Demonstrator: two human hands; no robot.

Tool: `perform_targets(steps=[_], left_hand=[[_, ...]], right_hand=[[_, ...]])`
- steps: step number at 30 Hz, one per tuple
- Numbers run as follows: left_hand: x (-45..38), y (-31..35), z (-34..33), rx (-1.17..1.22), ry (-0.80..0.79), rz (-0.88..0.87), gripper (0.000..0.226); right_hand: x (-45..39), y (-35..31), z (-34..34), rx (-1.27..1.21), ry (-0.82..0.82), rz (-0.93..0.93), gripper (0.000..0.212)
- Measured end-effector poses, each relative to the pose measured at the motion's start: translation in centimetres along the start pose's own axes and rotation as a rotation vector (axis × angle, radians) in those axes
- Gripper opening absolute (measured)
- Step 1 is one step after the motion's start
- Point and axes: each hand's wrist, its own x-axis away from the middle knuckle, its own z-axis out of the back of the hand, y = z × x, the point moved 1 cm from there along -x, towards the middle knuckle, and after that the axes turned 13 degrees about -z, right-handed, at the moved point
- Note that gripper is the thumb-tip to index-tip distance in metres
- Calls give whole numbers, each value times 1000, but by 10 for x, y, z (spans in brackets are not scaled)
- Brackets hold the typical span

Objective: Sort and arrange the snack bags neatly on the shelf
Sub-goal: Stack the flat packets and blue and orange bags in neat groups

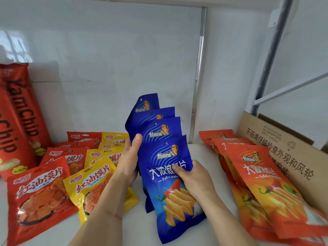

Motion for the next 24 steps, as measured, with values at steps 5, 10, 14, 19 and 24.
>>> perform_targets(steps=[5,10,14,19,24], left_hand=[[4,3,2,-63,-135,-40,101],[3,1,-7,-244,-40,-22,55],[3,2,-11,-117,-45,35,44],[2,3,-15,-13,-2,155,35],[-7,-6,-13,-113,54,178,28]], right_hand=[[2,1,2,12,18,-8,46],[7,-2,4,-68,-25,-27,49],[12,-1,10,-206,-119,25,50],[6,0,14,-243,-69,58,76],[18,2,9,-169,-109,-1,55]])
